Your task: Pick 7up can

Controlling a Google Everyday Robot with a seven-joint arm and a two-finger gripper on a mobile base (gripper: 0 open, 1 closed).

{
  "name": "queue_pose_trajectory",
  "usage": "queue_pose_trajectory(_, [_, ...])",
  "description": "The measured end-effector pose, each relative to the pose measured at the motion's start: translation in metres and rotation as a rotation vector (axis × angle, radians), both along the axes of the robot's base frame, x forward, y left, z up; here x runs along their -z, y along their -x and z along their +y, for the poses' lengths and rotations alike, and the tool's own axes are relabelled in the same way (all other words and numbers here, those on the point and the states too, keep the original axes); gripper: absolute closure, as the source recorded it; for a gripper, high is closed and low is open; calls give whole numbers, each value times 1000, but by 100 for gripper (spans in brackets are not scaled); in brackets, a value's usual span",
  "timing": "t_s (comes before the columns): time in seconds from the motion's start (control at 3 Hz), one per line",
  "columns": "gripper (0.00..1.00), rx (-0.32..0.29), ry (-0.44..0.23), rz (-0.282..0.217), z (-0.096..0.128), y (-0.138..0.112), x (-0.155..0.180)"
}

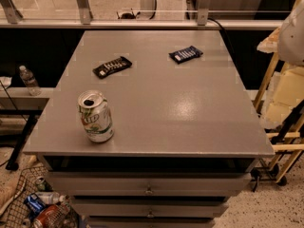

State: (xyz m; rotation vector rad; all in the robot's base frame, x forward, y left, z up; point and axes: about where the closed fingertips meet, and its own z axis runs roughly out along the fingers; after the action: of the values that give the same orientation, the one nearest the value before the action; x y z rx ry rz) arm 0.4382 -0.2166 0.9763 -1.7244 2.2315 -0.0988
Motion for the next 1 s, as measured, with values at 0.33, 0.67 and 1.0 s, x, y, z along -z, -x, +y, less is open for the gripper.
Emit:
queue_pose_trajectory(0.33, [0, 0, 0, 0, 0, 0, 0])
queue_pose_trajectory(0.67, [0, -45, -75, 1, 18, 2, -3])
queue_pose_trajectory(1.0, [0, -130, -225, -22, 50, 9, -10])
